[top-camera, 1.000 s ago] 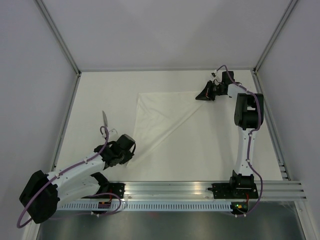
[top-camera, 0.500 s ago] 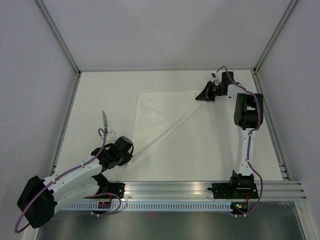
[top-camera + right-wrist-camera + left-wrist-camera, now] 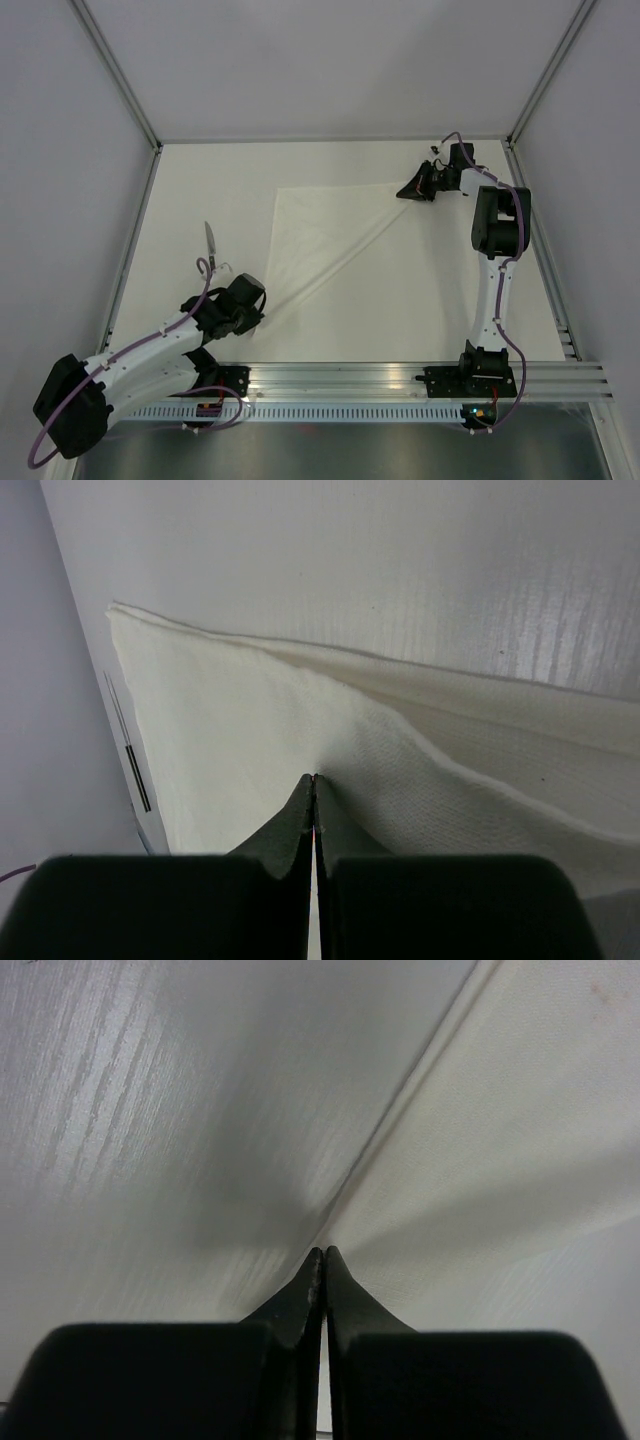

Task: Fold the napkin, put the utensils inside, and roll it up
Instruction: Smooth out the napkin at the center of the board, then pick up the knife at the center of the board.

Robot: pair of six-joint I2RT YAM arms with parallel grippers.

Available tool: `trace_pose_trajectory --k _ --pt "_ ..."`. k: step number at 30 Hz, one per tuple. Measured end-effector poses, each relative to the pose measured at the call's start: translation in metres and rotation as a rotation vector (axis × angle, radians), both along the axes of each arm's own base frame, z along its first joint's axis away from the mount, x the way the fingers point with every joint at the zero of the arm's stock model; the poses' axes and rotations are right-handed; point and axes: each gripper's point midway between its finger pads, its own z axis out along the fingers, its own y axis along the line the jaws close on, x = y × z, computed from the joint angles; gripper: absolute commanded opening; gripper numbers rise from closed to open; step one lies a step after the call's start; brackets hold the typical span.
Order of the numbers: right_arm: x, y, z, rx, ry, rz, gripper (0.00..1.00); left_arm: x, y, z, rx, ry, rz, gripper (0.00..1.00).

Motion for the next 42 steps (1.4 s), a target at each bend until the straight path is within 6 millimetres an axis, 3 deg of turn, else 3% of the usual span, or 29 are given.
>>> trace_pose_trajectory --k 2,3,4,6,7,11,15,19,22,25,28,32,37,42 --pt "0.0 0.0 0.0 0.0 0.0 0.0 0.0 -0.001 0.001 -0.001 0.008 0.007 -0.005 0.04" --pt "0.0 0.0 0.0 0.0 -0.001 -0.001 0.0 -0.002 0.001 -0.001 0.012 0.01 -0.008 0.11" --pt "0.0 -0.001 0.0 0.0 -0.002 -0.002 0.01 -0.002 0.002 -0.001 0.017 0.014 -0.012 0.29" --pt "0.0 -0.001 0.0 0.0 -0.002 -0.001 0.0 -0.004 0.002 -0.002 0.025 0.024 -0.024 0.37" --pt "0.0 -0.001 0.0 0.001 -0.002 -0.001 0.01 -0.005 0.003 -0.003 0.029 0.028 -0.027 0.48" --pt "0.0 0.0 0.001 0.002 -0.006 0.003 0.01 -0.007 0.005 0.001 0.044 0.04 -0.034 0.55" --pt "-0.001 0.002 0.003 0.017 -0.008 0.014 0.01 0.003 0.002 0.025 0.044 -0.002 -0.032 0.59" --pt "-0.001 0.004 0.006 0.038 -0.019 0.027 0.03 0.029 -0.004 0.071 0.034 -0.099 -0.022 0.62" --pt "-0.001 0.007 0.01 0.06 -0.03 0.034 0.06 0.062 -0.001 0.109 0.038 -0.161 0.019 0.63" --pt "0.001 0.011 0.022 0.085 -0.047 0.041 0.07 0.095 0.031 0.119 0.087 -0.159 0.129 0.62" --pt "0.002 0.014 0.041 0.108 -0.076 0.051 0.09 0.119 0.066 0.113 0.166 -0.11 0.195 0.61" --pt "0.002 0.016 0.083 0.125 -0.152 0.074 0.1 0.13 0.099 0.093 0.255 -0.012 0.18 0.62" --pt "-0.001 0.017 0.142 0.113 -0.28 0.094 0.1 0.14 0.109 0.059 0.316 0.103 0.078 0.53" --pt "-0.007 0.012 0.191 0.108 -0.389 0.109 0.11 0.145 0.118 0.019 0.336 0.212 0.02 0.54"
